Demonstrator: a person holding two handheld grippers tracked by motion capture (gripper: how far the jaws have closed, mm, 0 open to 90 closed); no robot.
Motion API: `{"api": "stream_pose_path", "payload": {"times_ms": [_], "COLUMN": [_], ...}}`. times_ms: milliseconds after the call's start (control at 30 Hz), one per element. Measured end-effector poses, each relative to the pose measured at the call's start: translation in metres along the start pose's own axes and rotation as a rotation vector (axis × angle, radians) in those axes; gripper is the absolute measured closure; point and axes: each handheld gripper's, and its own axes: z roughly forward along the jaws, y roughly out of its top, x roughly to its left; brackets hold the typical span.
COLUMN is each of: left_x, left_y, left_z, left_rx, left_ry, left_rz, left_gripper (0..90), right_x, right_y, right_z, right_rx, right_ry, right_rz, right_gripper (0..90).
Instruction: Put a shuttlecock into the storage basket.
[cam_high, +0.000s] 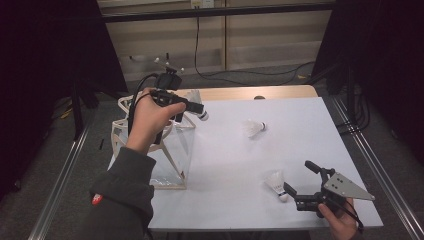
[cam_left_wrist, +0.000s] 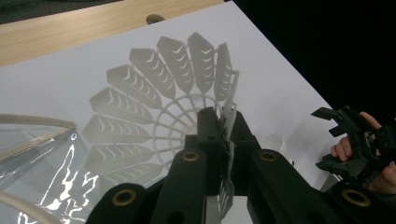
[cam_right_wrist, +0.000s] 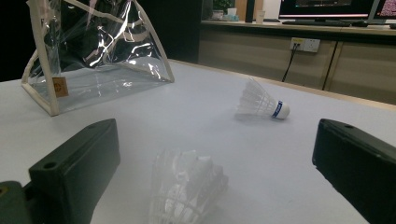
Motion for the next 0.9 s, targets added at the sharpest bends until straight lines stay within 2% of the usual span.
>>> {"api": "stream_pose_path", "payload": {"times_ms": [900], "left_x": [0.009], "left_y": [0.005], "left_z": [-0.010], "left_rx": [-0.017], "left_ry": [0.028], "left_rz": [-0.023], "left_gripper": [87.4], "right_x": [0.000], "right_y": [0.000], "right_z": [0.000], "right_rx": [0.000], "right_ry": [0.004], "right_rz": [0.002], "right_gripper": [0.5]}}
